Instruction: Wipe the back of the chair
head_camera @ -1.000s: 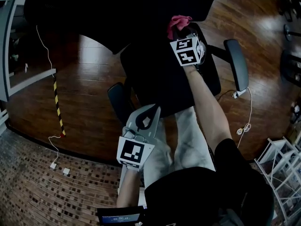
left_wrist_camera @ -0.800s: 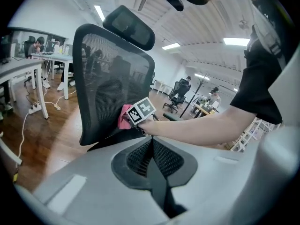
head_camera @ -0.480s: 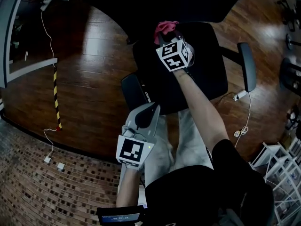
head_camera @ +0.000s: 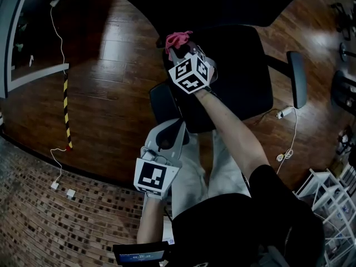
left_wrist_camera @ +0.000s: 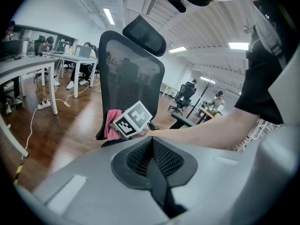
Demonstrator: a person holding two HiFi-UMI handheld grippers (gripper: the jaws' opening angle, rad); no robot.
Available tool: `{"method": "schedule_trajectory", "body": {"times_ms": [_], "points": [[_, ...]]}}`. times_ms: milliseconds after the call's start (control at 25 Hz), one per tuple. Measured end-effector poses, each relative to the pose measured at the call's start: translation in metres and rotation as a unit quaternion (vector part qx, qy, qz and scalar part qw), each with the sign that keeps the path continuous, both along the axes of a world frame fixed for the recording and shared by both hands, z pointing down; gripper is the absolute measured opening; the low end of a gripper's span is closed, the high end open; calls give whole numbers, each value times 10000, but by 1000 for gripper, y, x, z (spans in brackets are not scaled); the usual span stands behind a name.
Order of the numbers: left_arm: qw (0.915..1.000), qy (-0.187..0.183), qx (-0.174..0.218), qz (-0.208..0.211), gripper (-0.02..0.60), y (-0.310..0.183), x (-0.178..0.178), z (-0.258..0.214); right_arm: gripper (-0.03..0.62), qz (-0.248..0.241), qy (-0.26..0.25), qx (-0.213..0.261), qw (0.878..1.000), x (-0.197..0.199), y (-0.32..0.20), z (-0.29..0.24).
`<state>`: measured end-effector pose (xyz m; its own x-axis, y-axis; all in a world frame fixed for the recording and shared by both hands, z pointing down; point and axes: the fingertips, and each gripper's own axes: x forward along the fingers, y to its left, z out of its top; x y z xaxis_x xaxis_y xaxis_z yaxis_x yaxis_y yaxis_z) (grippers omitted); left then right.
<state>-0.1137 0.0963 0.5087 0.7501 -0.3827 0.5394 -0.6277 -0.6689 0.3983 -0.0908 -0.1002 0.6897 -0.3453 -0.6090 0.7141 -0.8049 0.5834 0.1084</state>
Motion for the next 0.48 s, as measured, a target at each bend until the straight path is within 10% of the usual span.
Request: {"method": "schedule_trajectory", "body": {"times_ms": [480], "points": [[9995, -63, -185, 242, -6, -5, 40, 5, 49, -188, -54, -138, 9997, 37, -14, 13]]}}
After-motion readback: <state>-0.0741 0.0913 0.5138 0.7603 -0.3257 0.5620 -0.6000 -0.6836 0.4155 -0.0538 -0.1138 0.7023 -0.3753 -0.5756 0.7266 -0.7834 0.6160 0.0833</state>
